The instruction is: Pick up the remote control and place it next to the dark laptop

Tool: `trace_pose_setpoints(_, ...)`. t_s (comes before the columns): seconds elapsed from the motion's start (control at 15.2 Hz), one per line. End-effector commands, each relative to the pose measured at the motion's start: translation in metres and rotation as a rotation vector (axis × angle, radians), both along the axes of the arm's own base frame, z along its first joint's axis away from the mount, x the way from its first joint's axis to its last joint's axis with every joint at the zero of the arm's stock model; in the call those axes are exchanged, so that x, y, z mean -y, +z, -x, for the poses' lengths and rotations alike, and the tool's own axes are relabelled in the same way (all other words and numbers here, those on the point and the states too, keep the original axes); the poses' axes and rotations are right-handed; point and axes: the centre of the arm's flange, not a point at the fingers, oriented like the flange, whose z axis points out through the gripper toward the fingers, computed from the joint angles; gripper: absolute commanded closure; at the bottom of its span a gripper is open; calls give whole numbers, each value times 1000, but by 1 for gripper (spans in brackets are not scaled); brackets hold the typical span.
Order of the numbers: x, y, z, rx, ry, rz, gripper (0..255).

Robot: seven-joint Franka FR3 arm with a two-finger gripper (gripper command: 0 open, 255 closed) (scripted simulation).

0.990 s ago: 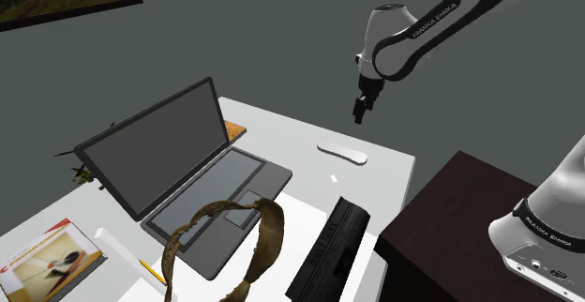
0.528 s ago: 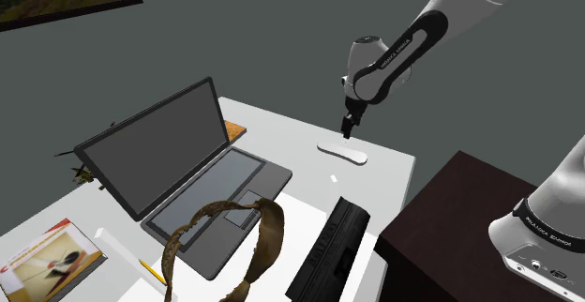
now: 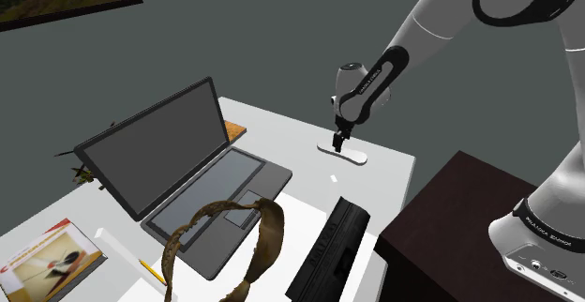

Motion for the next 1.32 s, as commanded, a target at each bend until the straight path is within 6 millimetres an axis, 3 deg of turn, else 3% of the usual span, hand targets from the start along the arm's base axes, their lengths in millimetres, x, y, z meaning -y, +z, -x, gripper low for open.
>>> trace_pose_setpoints(0.0, 0, -12, -1, -1, 2, 0, 0)
trace_pose_setpoints(0.4, 0, -41, -1, -1, 2, 0, 0)
trace_pose_setpoints(0.86, 0, -41, -1, -1, 2, 0, 0)
trace_pose_setpoints(0.92, 0, -41, -1, -1, 2, 0, 255)
trace_pose_setpoints(1.25, 0, -41, -1, -1, 2, 0, 255)
